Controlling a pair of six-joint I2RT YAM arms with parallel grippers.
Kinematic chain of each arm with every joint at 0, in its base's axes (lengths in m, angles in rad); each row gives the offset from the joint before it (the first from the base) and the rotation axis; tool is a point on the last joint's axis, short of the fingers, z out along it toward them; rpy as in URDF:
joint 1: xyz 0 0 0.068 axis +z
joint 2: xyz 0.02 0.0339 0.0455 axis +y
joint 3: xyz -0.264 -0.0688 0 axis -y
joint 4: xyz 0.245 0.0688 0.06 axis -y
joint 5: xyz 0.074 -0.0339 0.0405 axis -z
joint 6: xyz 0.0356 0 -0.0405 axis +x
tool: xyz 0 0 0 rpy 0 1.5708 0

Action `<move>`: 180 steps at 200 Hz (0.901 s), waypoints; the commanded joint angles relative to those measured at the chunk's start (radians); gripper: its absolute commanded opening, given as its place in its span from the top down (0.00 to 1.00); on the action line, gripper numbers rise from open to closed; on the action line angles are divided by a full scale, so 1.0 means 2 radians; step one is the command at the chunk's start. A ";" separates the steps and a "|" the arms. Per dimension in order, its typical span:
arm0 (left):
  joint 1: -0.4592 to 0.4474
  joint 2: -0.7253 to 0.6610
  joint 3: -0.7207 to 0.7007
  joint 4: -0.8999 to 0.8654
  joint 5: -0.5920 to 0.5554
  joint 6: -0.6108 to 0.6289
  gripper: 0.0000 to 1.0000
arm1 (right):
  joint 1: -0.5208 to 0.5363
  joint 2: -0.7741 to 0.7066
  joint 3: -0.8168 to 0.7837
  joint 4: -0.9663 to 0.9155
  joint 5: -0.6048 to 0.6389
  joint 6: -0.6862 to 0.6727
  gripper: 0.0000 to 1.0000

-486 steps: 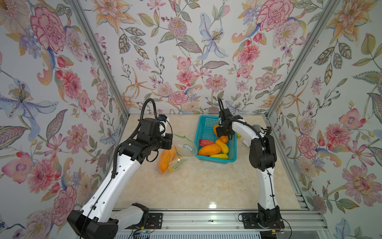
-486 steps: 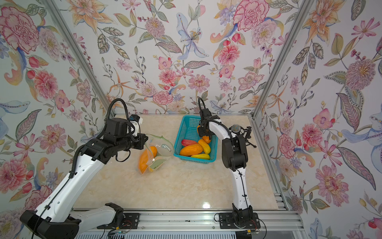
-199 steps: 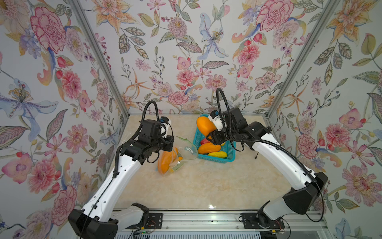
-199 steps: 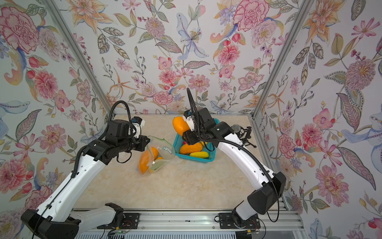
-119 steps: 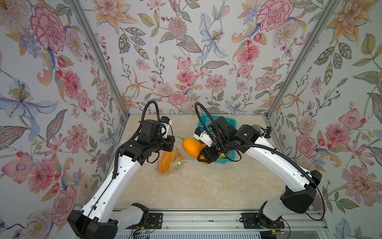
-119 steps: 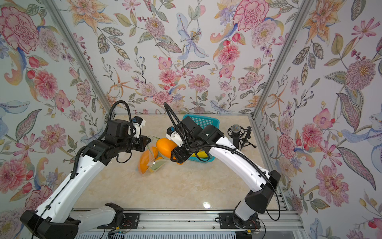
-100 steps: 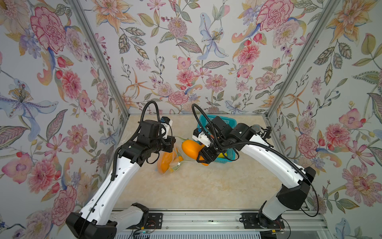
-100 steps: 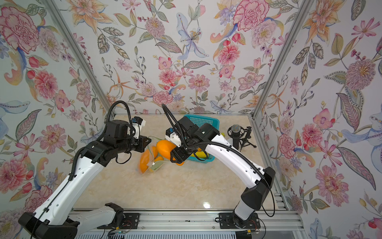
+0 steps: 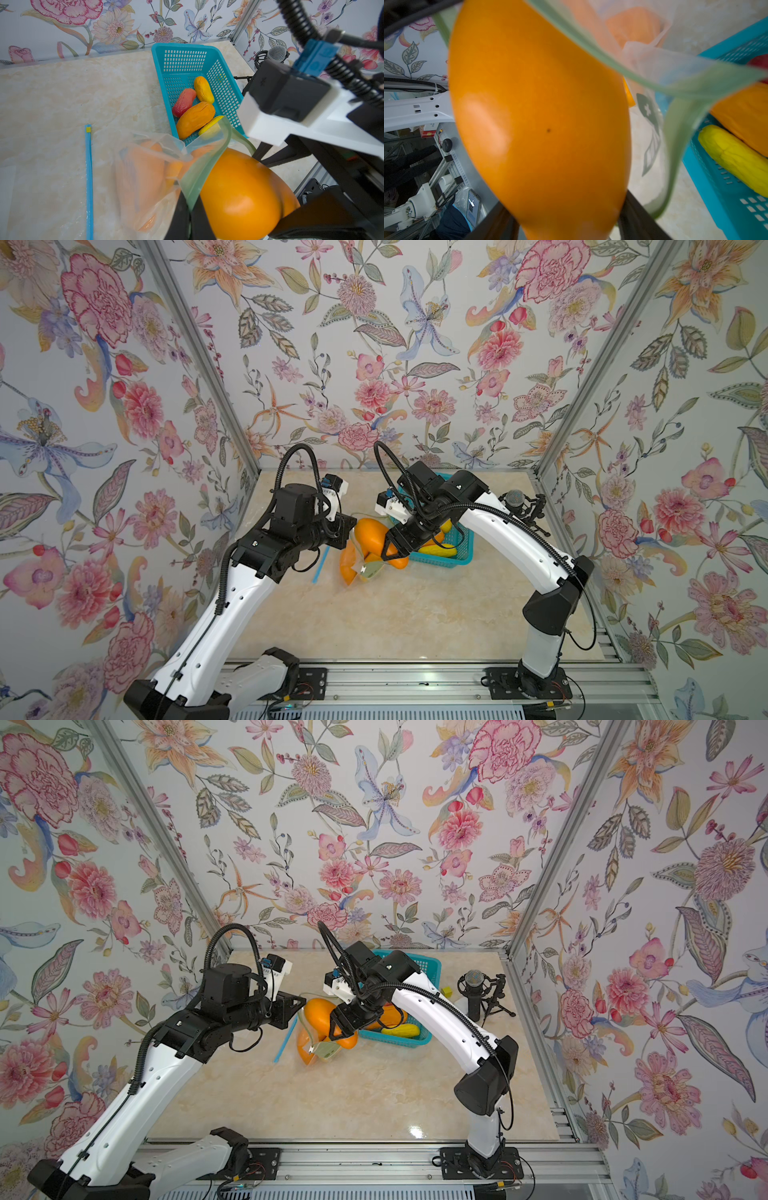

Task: Place the mango in a zip-top bag and seal the zipper
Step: Place the mango in the zipper food storage bag, then adjust the zipper food storage bag at the center of the board.

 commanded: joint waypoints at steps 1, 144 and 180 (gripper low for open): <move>-0.016 -0.008 -0.008 0.010 0.034 0.007 1.00 | -0.005 0.013 0.019 0.013 -0.050 0.027 0.48; -0.017 0.000 0.000 0.016 0.017 0.006 1.00 | -0.069 -0.105 -0.109 0.183 -0.040 0.097 0.24; -0.017 0.008 0.007 0.010 0.016 0.009 1.00 | -0.016 -0.121 -0.137 0.189 0.117 0.034 0.24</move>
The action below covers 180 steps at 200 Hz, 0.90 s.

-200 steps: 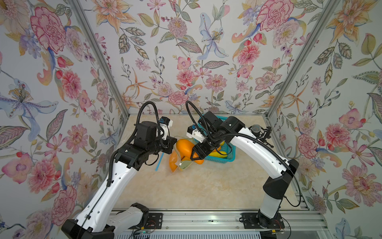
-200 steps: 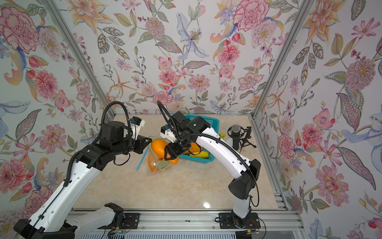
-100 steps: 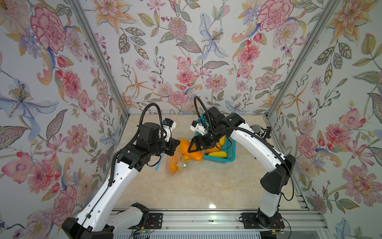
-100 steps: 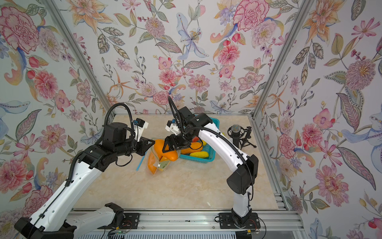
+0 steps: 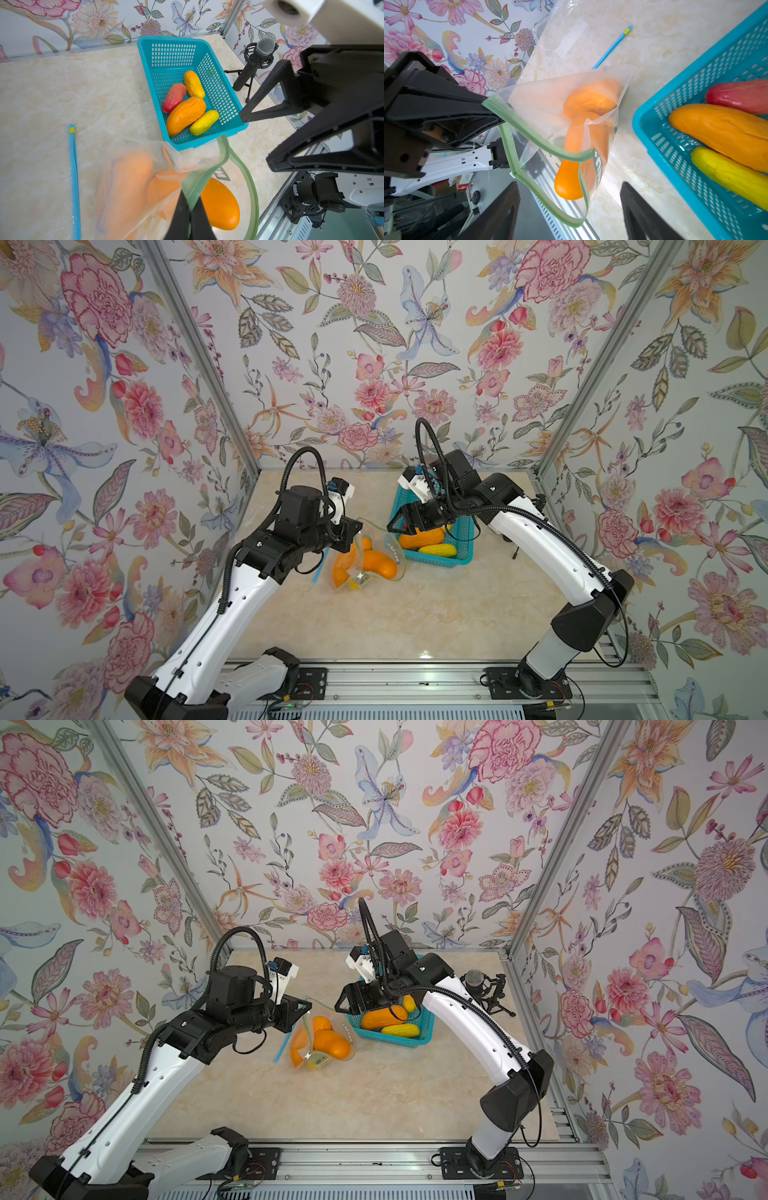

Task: Place the mango in a zip-top bag and seal the zipper
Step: Adjust the zipper food storage bag at the center of the board.

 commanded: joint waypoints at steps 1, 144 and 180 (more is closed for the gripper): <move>-0.005 0.006 0.014 0.009 0.001 0.009 1.00 | 0.036 -0.013 -0.015 0.016 0.120 -0.049 0.24; -0.005 -0.002 0.013 0.004 0.002 0.016 1.00 | 0.042 0.051 -0.015 0.072 0.146 -0.057 0.84; -0.005 -0.003 0.015 0.003 -0.011 0.017 1.00 | 0.031 0.050 0.003 0.072 0.136 -0.031 0.96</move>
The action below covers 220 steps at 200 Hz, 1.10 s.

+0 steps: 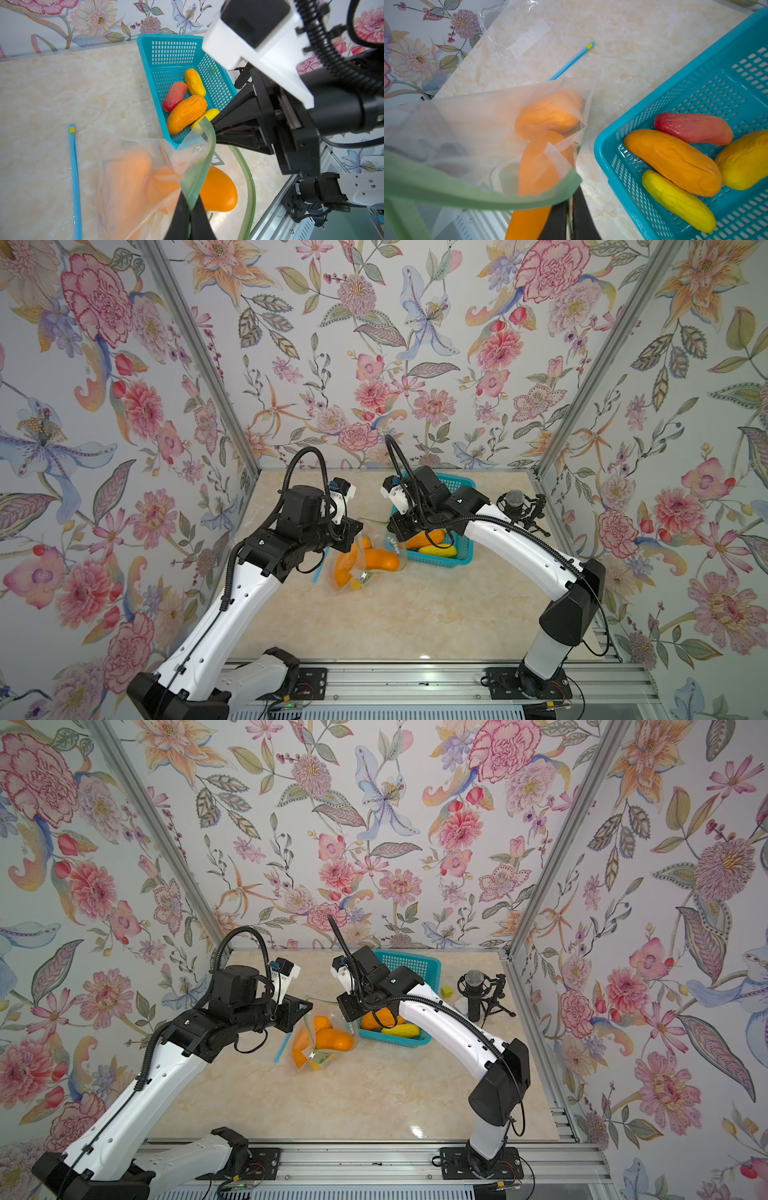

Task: Place the mango in a zip-top bag and seal the zipper
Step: Adjust the zipper food storage bag at the center of the board.

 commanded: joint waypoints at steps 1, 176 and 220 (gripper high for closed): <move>-0.005 -0.009 0.015 0.003 -0.009 0.011 1.00 | -0.012 0.002 0.028 0.009 -0.006 0.020 0.97; -0.006 -0.205 -0.157 0.089 -0.184 0.020 0.31 | -0.081 0.102 0.206 -0.012 -0.099 0.222 1.00; -0.009 -0.241 -0.226 0.131 -0.207 0.036 0.31 | -0.098 0.106 0.217 -0.011 -0.111 0.219 1.00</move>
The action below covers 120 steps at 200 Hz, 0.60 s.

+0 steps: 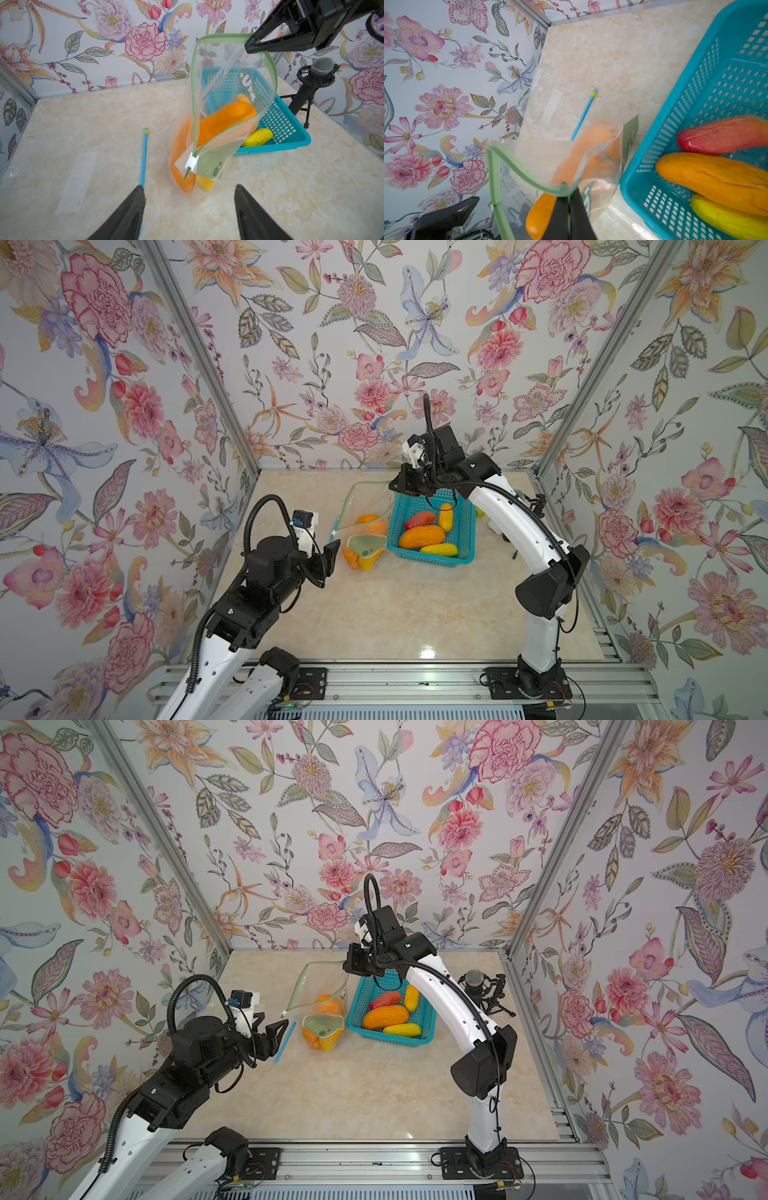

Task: Place the mango in a zip-top bag and seal the zipper
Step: Adjust the zipper food storage bag at the center of the board.

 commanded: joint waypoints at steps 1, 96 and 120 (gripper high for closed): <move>-0.007 -0.014 -0.029 0.043 -0.031 0.018 0.31 | -0.007 0.009 0.024 0.004 -0.016 0.008 1.00; -0.005 -0.032 -0.107 0.170 -0.030 0.114 0.22 | -0.014 -0.001 -0.001 0.005 -0.073 -0.023 1.00; -0.004 -0.031 -0.125 0.197 -0.024 0.137 0.24 | -0.024 0.001 0.002 0.006 -0.095 -0.030 1.00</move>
